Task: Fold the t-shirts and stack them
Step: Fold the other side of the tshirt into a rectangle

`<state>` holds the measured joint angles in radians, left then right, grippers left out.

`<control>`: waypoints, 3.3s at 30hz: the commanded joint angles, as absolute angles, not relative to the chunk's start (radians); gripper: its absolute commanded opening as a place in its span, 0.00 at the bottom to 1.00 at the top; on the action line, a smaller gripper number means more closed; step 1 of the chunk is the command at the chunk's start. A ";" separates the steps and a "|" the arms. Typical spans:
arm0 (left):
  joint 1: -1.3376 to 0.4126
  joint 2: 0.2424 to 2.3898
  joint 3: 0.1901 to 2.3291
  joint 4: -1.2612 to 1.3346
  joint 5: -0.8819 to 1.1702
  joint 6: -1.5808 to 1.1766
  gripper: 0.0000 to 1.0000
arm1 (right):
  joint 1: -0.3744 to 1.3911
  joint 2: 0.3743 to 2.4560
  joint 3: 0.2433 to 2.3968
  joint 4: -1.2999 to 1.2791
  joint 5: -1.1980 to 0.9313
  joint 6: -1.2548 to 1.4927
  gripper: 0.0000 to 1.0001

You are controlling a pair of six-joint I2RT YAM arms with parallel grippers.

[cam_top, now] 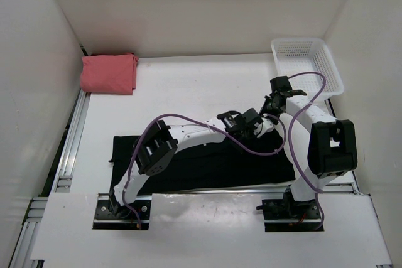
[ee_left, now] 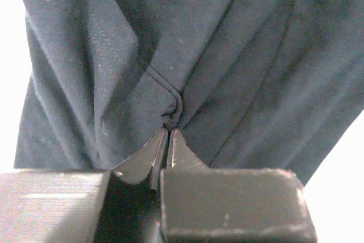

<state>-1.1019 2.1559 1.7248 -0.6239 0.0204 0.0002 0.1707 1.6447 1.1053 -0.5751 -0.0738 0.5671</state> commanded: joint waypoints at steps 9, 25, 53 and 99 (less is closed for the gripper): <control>-1.106 1.947 1.618 -0.649 0.072 0.000 0.12 | 0.189 1.502 1.059 -0.667 -0.020 0.520 0.00; -1.106 1.783 1.369 -0.715 0.150 0.000 0.10 | 0.261 1.148 0.731 -0.830 -0.014 0.606 0.00; -1.134 1.822 1.331 -0.841 0.364 0.000 0.10 | 0.377 1.115 0.627 -0.905 -0.081 0.654 0.00; -0.828 1.902 1.556 -0.755 0.111 0.000 0.70 | 0.209 1.296 0.873 -0.894 0.133 0.632 0.92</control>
<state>-0.8406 2.0289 1.5631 -0.7551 0.1856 -0.0006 0.2161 1.3067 0.8852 -0.8158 0.0479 0.5774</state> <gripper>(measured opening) 0.689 0.906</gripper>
